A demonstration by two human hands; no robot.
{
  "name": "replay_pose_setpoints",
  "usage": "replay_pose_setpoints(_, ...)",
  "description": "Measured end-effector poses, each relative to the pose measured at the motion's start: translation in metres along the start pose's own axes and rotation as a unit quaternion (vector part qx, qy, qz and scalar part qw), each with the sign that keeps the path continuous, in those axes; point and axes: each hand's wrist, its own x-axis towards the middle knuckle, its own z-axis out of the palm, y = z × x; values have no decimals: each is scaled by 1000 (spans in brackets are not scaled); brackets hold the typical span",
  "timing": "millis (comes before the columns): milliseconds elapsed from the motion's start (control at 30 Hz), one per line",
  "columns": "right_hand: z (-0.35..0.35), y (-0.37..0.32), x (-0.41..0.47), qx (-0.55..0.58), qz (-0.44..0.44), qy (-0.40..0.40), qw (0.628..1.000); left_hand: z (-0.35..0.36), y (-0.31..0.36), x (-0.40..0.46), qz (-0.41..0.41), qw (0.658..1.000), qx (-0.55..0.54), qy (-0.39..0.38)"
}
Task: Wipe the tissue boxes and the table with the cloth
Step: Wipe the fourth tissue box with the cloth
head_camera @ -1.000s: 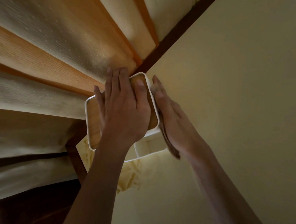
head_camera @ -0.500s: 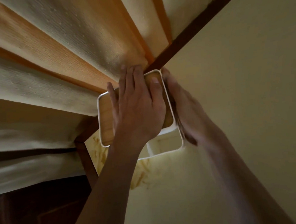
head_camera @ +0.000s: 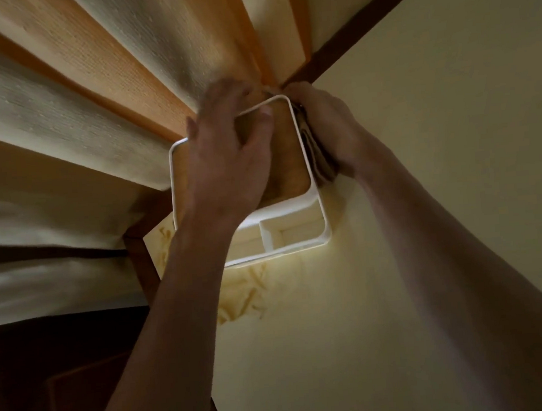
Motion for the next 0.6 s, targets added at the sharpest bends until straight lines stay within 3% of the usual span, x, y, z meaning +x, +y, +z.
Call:
replay_pose_setpoints(67, -2, 2, 0, -5, 9, 15, 1000, -14, -5, -6, -24, 998, 10, 64)
replay_pose_setpoints(100, -3, 3, 1, -1, 15, 27, 1000, -19, -9, -9, -71, 995, 25, 61)
replay_pose_setpoints(200, -2, 5, 2, 14, 29, 50, 998, -19, -18, -21, -193, 981, 29, -18)
replay_pose_setpoints(333, 2, 6, -3, 6, 4, 30, 1000, -9, -20, -24, -192, 981, 30, -24)
replay_pose_setpoints(600, 2, 28, -32, 18, -84, 67, 994, -9, -24, -11, -169, 985, 0, -32)
